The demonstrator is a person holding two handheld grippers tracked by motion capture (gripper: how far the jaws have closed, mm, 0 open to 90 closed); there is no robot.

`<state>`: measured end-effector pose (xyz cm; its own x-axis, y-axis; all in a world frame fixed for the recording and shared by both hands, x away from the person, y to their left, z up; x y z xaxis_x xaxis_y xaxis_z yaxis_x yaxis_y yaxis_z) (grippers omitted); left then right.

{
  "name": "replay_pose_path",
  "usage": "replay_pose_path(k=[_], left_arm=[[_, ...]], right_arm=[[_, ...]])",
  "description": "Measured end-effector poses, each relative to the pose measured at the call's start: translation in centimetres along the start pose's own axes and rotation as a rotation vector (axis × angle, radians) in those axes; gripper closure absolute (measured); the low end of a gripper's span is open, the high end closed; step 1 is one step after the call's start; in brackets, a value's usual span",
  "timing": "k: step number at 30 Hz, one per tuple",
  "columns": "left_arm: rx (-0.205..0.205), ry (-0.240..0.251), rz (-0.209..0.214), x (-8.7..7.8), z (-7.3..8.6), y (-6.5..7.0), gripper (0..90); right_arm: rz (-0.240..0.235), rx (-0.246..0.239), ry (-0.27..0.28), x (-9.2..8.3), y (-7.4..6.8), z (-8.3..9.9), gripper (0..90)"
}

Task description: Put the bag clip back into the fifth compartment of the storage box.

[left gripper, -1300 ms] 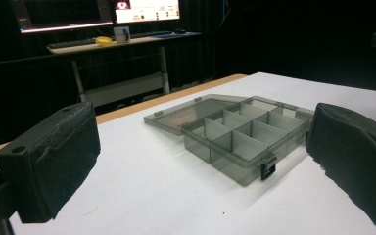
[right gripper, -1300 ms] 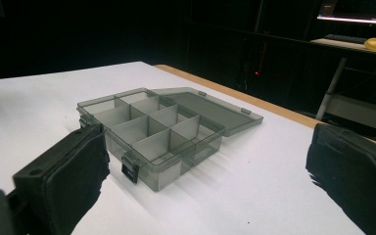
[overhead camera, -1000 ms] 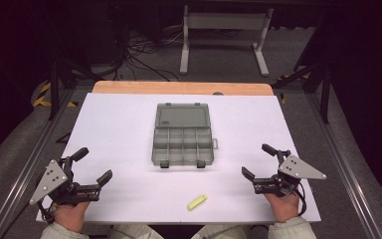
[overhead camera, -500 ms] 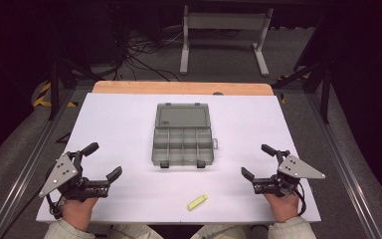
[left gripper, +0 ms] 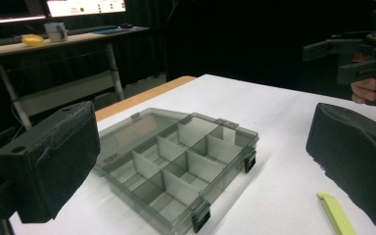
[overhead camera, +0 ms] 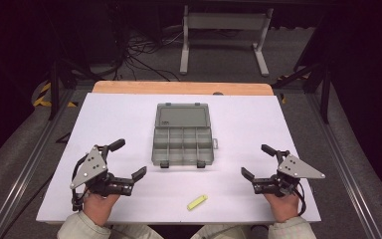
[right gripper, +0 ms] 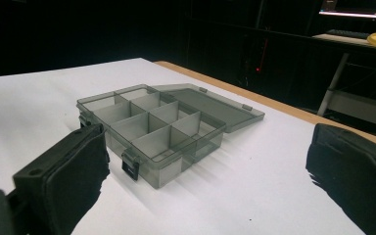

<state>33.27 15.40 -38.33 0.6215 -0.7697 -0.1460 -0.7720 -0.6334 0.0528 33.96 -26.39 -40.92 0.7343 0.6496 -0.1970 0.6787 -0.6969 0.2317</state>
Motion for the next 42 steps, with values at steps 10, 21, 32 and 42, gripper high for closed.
replay_pose_path(k=[10,21,32,42], left_arm=[[0.004,-0.015,0.082,2.7,-0.5,2.1,0.1],[0.007,-0.034,0.127,5.1,-0.6,3.9,0.1],[0.033,-0.087,0.183,6.6,-0.3,5.2,0.1],[-0.003,-0.096,0.228,8.0,-0.2,6.5,0.1]], right_arm=[[-0.003,0.000,-0.001,0.0,0.0,0.0,2.0],[-0.006,-0.001,-0.001,0.1,0.0,0.1,2.0],[-0.008,0.001,-0.002,0.0,0.0,0.1,2.0],[-0.008,0.001,-0.003,0.0,0.0,0.1,2.0]])
Point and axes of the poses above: each handheld gripper's, and its own axes: x roughly forward along the jaws, z roughly out of its underside, y roughly to its right, the point moved 4 cm from there along x, roughly forward along the jaws, and after that the axes turned 7 degrees about -x, right-handed, at the moved point
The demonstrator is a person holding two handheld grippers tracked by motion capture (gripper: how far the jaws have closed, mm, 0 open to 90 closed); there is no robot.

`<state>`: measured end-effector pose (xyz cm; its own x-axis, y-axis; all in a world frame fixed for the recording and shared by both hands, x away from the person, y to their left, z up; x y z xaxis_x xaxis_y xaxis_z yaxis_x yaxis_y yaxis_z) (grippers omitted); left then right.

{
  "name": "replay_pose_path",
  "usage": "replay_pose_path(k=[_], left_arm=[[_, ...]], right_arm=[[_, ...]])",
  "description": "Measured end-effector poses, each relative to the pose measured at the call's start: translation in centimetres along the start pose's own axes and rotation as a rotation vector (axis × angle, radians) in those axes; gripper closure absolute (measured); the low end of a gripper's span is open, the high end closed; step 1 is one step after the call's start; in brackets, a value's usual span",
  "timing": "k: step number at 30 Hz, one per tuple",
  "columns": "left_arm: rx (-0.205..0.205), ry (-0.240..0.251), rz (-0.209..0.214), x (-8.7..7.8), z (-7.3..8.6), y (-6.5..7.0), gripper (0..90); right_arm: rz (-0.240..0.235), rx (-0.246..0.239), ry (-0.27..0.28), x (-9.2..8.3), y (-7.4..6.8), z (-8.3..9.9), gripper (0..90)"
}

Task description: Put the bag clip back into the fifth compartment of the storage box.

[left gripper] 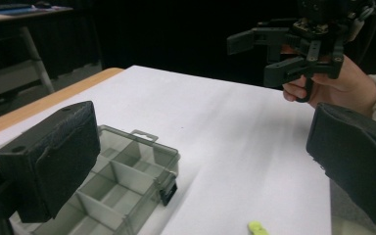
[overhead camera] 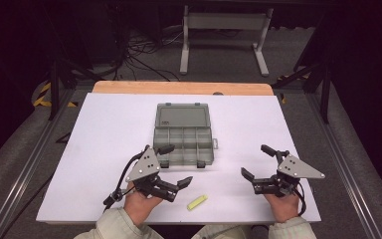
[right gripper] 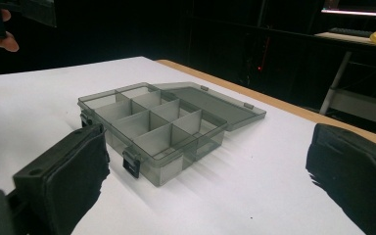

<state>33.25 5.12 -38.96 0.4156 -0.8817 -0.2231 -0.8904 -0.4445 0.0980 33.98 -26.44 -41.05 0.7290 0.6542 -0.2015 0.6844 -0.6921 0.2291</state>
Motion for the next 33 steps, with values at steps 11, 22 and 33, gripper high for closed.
replay_pose_path(k=[11,22,33], left_arm=[[-0.025,-0.033,0.066,1.3,0.3,1.4,0.5],[-0.047,-0.093,0.061,1.6,0.8,1.6,3.5],[-0.099,-0.269,0.085,2.7,1.2,2.2,8.0]], right_arm=[[0.000,0.000,0.000,-0.1,0.1,0.0,2.0],[-0.005,0.006,0.001,0.0,0.1,0.1,2.0],[-0.009,0.015,-0.003,0.1,0.1,0.2,2.0]])
Point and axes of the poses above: each handheld gripper's, and its own axes: x roughly forward along the jaws, z roughly out of its underside, y roughly to its right, the point moved 4 cm from there along x, roughly forward along the jaws, and after that the axes turned 7 degrees about -x, right-handed, at the moved point
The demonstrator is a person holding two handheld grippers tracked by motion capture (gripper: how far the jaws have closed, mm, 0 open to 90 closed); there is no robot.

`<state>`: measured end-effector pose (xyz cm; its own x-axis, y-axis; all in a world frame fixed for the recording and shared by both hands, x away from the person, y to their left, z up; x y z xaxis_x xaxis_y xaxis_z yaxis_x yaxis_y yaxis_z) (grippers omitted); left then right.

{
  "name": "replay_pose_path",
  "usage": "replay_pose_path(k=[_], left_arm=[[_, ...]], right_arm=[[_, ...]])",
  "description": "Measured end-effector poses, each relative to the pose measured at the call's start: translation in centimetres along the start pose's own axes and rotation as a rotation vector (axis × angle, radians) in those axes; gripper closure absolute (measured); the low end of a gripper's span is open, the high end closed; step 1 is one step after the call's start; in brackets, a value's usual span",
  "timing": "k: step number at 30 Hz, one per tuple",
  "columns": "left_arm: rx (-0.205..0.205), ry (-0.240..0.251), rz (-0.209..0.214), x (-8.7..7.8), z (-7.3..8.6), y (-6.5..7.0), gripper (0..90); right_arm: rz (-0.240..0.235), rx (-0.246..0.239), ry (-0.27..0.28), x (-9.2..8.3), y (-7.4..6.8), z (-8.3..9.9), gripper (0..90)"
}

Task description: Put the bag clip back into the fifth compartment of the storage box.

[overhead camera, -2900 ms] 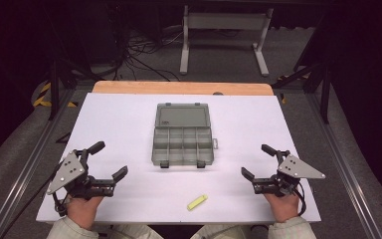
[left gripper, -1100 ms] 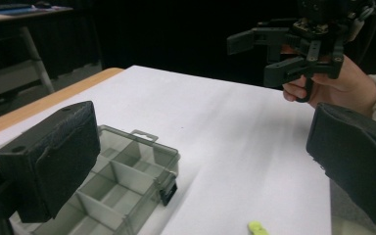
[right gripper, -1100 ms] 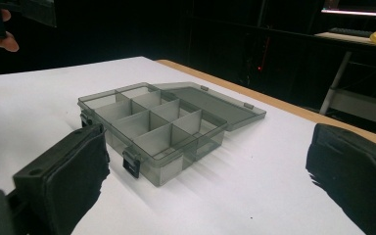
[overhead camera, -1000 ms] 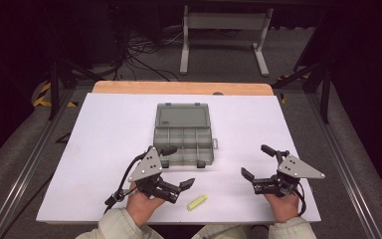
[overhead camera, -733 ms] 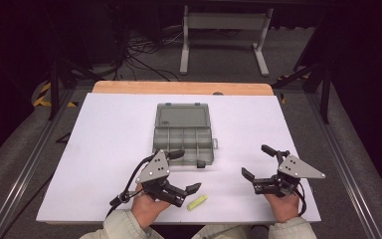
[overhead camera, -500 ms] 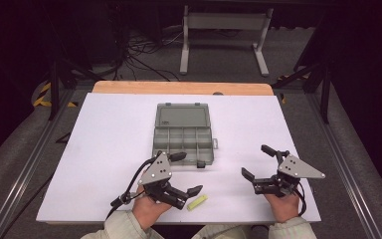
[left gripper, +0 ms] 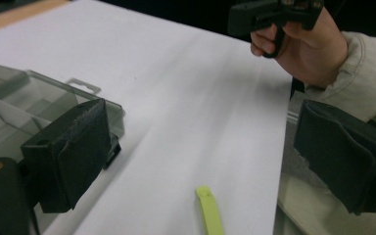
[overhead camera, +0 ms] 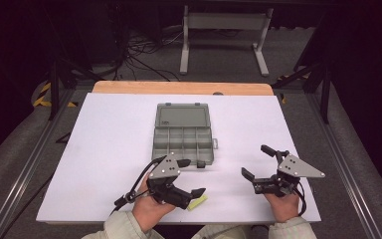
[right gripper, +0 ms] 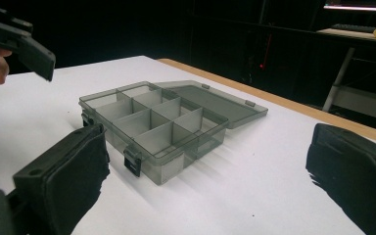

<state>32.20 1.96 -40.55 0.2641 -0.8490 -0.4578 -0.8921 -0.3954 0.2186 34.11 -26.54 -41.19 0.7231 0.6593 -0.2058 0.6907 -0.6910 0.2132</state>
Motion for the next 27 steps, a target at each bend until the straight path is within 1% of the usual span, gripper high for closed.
replay_pose_path(k=[2,3,5,6,7,10,13,16,21,27], left_arm=[[-0.003,-0.036,0.000,0.3,0.0,0.2,8.2],[-0.001,-0.059,-0.008,0.5,0.1,0.2,8.2],[-0.002,-0.087,-0.009,0.8,0.2,0.3,8.2],[0.006,-0.099,-0.017,0.9,0.3,0.2,8.2],[-0.004,-0.119,-0.017,1.1,0.4,0.3,8.2],[-0.008,-0.162,-0.021,1.5,0.7,0.2,8.2],[-0.017,-0.214,-0.035,2.0,1.0,0.2,8.0],[-0.024,-0.261,-0.034,2.3,1.3,0.2,7.7],[-0.038,-0.323,-0.031,2.9,1.7,0.4,7.6],[-0.038,-0.394,-0.029,3.5,2.2,0.6,7.9]], right_arm=[[-0.001,0.000,-0.002,0.0,0.0,0.0,2.0],[0.000,-0.001,-0.003,0.0,0.0,0.0,2.0],[-0.001,0.000,-0.003,0.0,0.0,0.0,2.0],[0.000,0.000,-0.003,0.0,0.0,0.0,2.0],[0.000,0.000,-0.003,0.0,0.0,0.0,2.0],[0.000,0.001,-0.003,0.0,0.1,0.0,2.0],[-0.001,0.002,-0.005,0.0,0.1,0.0,2.1],[-0.004,0.002,-0.010,0.0,0.1,0.1,2.1],[-0.003,0.006,-0.012,0.0,0.1,0.1,2.1],[-0.003,0.005,-0.012,0.0,0.1,0.1,2.2]])
Point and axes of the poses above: each handheld gripper's, and its own axes: x roughly forward along the jaws, z roughly out of its underside, y roughly to its right, the point moved 4 cm from there along x, roughly forward along the jaws, and after that the axes turned 7 degrees about -x, right-handed, at the moved point
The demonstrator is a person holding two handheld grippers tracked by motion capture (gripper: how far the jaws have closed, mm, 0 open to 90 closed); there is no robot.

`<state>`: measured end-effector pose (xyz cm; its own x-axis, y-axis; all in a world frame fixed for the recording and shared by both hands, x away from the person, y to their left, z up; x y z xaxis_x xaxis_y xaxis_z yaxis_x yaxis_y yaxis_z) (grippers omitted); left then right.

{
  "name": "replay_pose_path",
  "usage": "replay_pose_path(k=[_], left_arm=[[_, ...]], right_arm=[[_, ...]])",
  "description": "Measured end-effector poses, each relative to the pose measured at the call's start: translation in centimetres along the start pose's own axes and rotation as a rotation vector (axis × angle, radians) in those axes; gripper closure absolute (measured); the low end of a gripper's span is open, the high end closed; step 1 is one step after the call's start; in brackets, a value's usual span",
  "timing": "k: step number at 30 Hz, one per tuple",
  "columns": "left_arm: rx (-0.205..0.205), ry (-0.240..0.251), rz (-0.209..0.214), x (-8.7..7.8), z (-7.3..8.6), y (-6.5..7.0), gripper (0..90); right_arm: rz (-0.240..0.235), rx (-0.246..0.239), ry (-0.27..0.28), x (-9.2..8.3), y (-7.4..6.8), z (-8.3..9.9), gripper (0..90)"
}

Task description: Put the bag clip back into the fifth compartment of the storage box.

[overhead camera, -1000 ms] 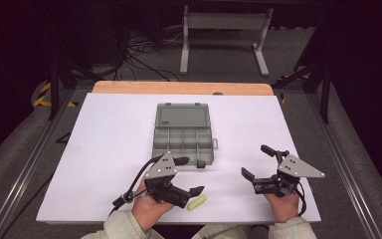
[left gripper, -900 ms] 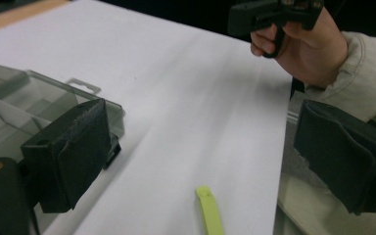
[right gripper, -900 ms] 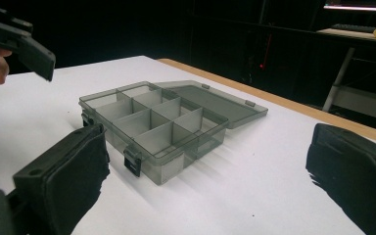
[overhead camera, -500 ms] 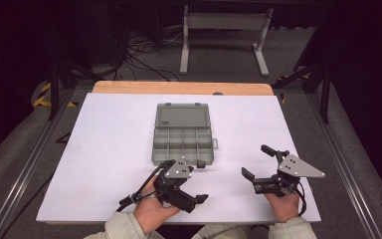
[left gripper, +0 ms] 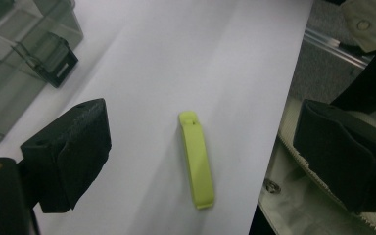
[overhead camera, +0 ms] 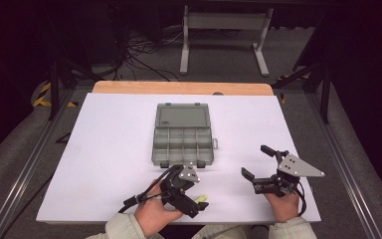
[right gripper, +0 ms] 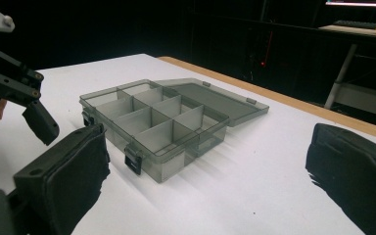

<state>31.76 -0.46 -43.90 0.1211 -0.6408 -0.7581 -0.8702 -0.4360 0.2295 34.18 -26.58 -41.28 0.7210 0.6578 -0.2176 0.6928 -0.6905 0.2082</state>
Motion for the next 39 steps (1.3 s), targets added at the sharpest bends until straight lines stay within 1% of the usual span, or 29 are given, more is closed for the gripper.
replay_pose_path(k=[4,5,8,9,12,14,15,17,22,24,25,26,29,30,31,32,33,34,35,36,39], left_arm=[[0.002,-0.040,-0.010,0.4,0.2,0.1,8.1],[0.015,-0.052,-0.008,0.5,0.2,0.0,8.1],[0.016,-0.081,-0.019,0.9,0.3,0.1,8.1],[0.015,-0.093,-0.010,1.0,0.4,0.1,8.0],[0.015,-0.126,-0.012,1.4,0.5,0.1,8.0],[0.017,-0.134,-0.015,1.6,0.6,0.1,8.0],[0.012,-0.157,-0.020,1.7,0.7,0.1,8.0],[0.014,-0.173,-0.020,1.9,0.8,0.1,8.9],[0.015,-0.217,-0.047,2.4,1.0,0.1,11.5],[0.023,-0.233,-0.062,2.5,1.1,0.0,12.8],[0.020,-0.238,-0.059,2.6,1.1,0.0,13.9],[0.019,-0.243,-0.066,2.6,1.1,0.0,15.1],[0.010,-0.242,-0.071,2.7,1.2,0.0,18.8],[0.010,-0.240,-0.075,2.7,1.2,0.0,21.0],[0.017,-0.232,-0.092,2.7,1.1,0.0,23.6],[0.017,-0.232,-0.092,2.7,1.1,0.0,28.6],[0.010,-0.226,-0.099,2.7,1.1,0.0,28.6],[-0.005,-0.220,-0.101,2.7,1.1,0.0,35.1],[-0.005,-0.220,-0.101,2.7,1.1,0.0,38.2],[-0.006,-0.215,-0.103,2.7,1.1,0.0,38.2],[-0.016,-0.226,-0.098,2.7,1.1,0.0,44.9]], right_arm=[[-0.002,-0.003,0.001,0.0,0.0,0.0,2.2],[-0.002,-0.002,0.001,0.0,0.0,0.0,2.2],[-0.002,0.000,-0.001,0.0,0.0,0.0,2.2],[-0.002,0.003,-0.003,0.0,0.0,0.0,2.2],[-0.004,0.003,-0.003,0.0,0.0,0.0,2.2],[-0.004,0.003,-0.003,0.0,0.0,0.0,2.2],[-0.004,0.004,-0.002,0.0,0.0,0.0,2.2],[-0.006,0.003,-0.003,0.0,0.0,0.0,2.2],[-0.007,0.003,-0.004,0.1,-0.1,0.0,2.2],[-0.007,0.003,-0.004,0.0,0.0,0.0,2.2],[-0.008,0.004,-0.004,0.1,0.0,0.0,2.3],[-0.009,0.003,-0.004,0.1,-0.1,0.0,2.3],[-0.012,0.003,-0.005,0.1,-0.1,0.0,2.3],[-0.012,0.004,-0.004,0.1,-0.1,0.0,2.3],[-0.013,0.004,-0.004,0.1,-0.1,0.0,2.3],[-0.011,0.004,-0.004,0.1,-0.1,0.0,2.4],[-0.011,0.004,-0.004,0.1,-0.1,0.0,2.4],[-0.013,0.002,-0.004,0.1,-0.1,0.0,2.4],[-0.013,0.002,-0.004,0.1,-0.1,0.0,2.4],[-0.014,0.003,-0.005,0.1,-0.1,0.0,2.4],[-0.016,0.001,-0.004,0.1,-0.1,0.1,2.5]])
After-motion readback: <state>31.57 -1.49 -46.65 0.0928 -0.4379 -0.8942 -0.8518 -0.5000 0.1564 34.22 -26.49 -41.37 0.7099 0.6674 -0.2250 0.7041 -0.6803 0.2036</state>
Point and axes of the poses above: each handheld gripper's, and its own axes: x roughly forward along the jaws, z roughly out of its underside, y roughly to its right, the point moved 4 cm from there along x, roughly forward along the jaws, and after that the axes turned 7 degrees about -x, right-handed, at the moved point
